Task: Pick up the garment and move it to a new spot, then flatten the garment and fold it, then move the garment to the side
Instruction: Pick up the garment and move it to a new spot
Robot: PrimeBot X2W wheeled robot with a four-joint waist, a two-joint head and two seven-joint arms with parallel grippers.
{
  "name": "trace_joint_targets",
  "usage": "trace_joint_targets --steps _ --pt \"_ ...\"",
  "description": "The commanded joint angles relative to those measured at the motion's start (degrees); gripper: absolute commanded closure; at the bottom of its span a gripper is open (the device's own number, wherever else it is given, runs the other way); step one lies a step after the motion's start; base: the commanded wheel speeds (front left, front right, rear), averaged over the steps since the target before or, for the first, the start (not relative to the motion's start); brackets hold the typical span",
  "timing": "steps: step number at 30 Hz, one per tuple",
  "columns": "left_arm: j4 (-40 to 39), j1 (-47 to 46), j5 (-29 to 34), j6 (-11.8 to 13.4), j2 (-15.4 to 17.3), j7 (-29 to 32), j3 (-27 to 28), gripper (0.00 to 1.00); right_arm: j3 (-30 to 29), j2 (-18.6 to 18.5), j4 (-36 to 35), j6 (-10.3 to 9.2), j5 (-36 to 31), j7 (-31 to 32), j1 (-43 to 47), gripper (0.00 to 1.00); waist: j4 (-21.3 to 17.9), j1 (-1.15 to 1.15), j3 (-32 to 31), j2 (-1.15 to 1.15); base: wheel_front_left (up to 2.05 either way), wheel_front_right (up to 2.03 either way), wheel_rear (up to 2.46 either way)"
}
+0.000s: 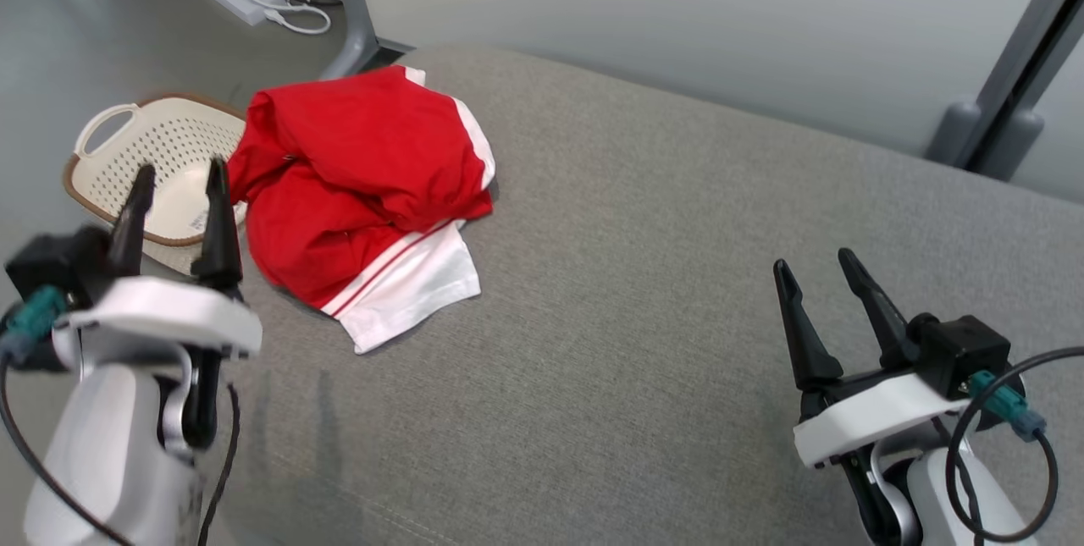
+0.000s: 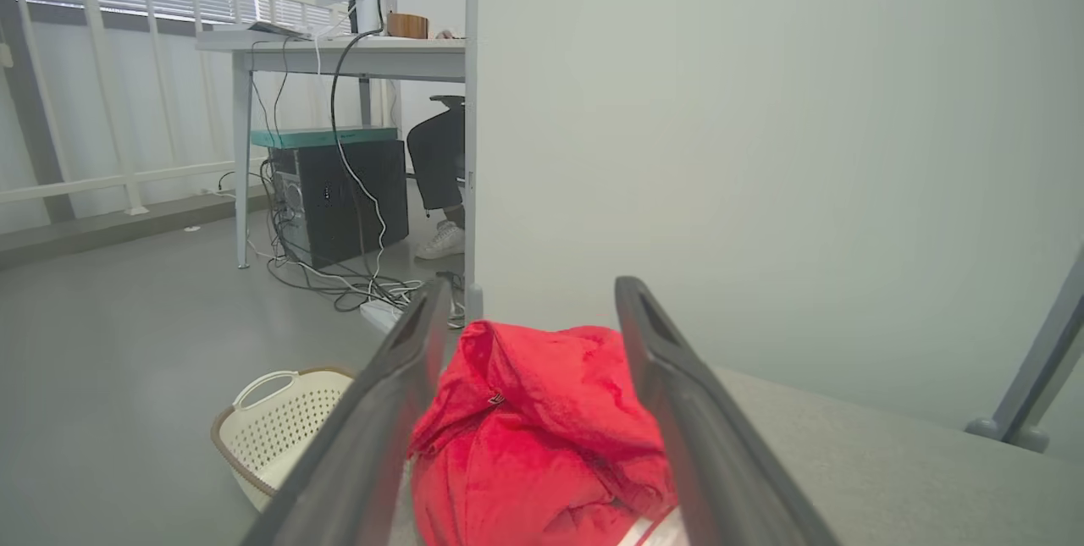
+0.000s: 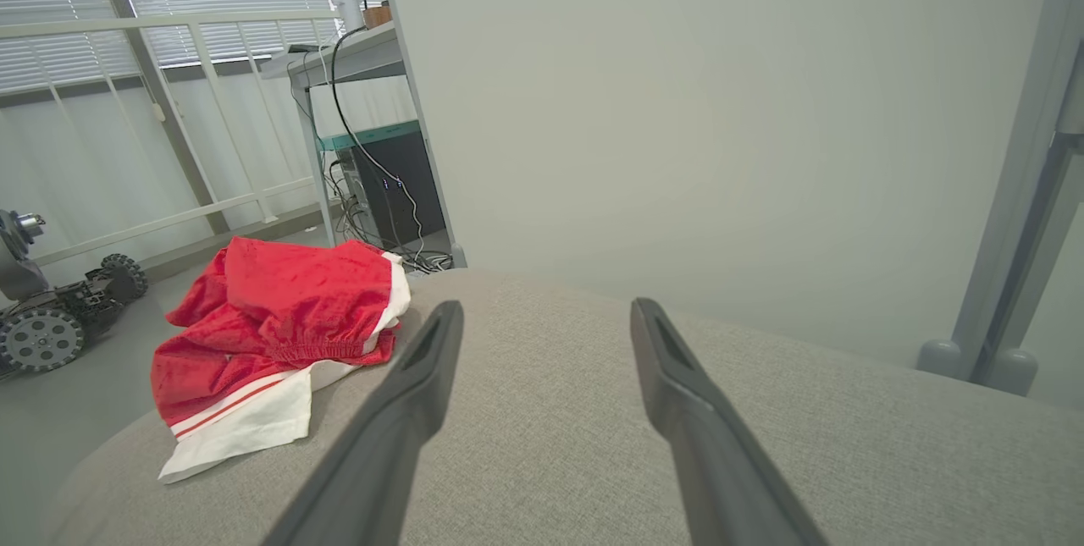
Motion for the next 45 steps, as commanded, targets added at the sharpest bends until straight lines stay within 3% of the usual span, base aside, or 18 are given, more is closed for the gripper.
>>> trace_joint_targets --steps 1,13,19,29,31,32,34,45 --pt "0.62 -2.25 -0.77 -0.41 -0.31 0.34 0.03 0.00 -0.06 -0.63 -0.63 0.13 -0.45 0.52 -1.01 0.00 -1.80 0.00 2.78 0.00 0.00 0.00 0.00" --pt "22.46 -22.32 -4.87 -5.98 2.30 2.69 -2.13 0.00 1.33 -1.84 -4.87 0.13 -3.04 4.97 -9.33 0.00 -9.82 0.00 18.11 0.00 0.00 0.00 0.00" --pt "33.54 -28.04 -7.16 -6.66 2.40 5.30 -4.98 0.00 1.44 -2.42 -6.34 0.13 -3.92 5.83 -11.59 0.00 -11.07 0.00 22.18 0.00 0.00 0.00 0.00" --pt "38.82 -31.01 -12.70 -6.60 4.09 13.22 -13.40 0.00 2.33 -2.43 -5.87 0.13 -4.33 5.81 -12.75 0.00 -11.23 0.00 23.23 0.00 0.00 0.00 0.00" --pt "39.48 -31.40 -13.41 -6.61 4.65 15.58 -15.47 0.54 2.53 -2.39 -5.76 0.13 -4.08 5.69 -13.15 0.00 -11.27 0.00 23.24 0.00 0.00 0.00 0.00" --pt "39.60 -31.65 -13.71 -6.61 5.26 15.52 -16.11 1.00 2.47 -2.41 -5.73 0.13 -3.94 5.63 -13.36 0.00 -11.24 0.00 23.25 0.00 0.00 0.00 0.00" --pt "40.15 -31.73 -13.68 -6.61 6.14 15.31 -17.48 1.00 2.47 -2.47 -5.59 0.13 -3.83 5.47 -13.60 0.00 -11.27 0.00 23.18 0.00 0.00 0.00 0.00" --pt "40.65 -34.03 -13.48 -6.61 9.68 -1.04 -17.72 1.00 0.15 -1.94 -4.26 0.13 -3.14 3.02 -11.47 0.00 -11.17 0.00 17.96 0.00 0.00 0.00 0.00"
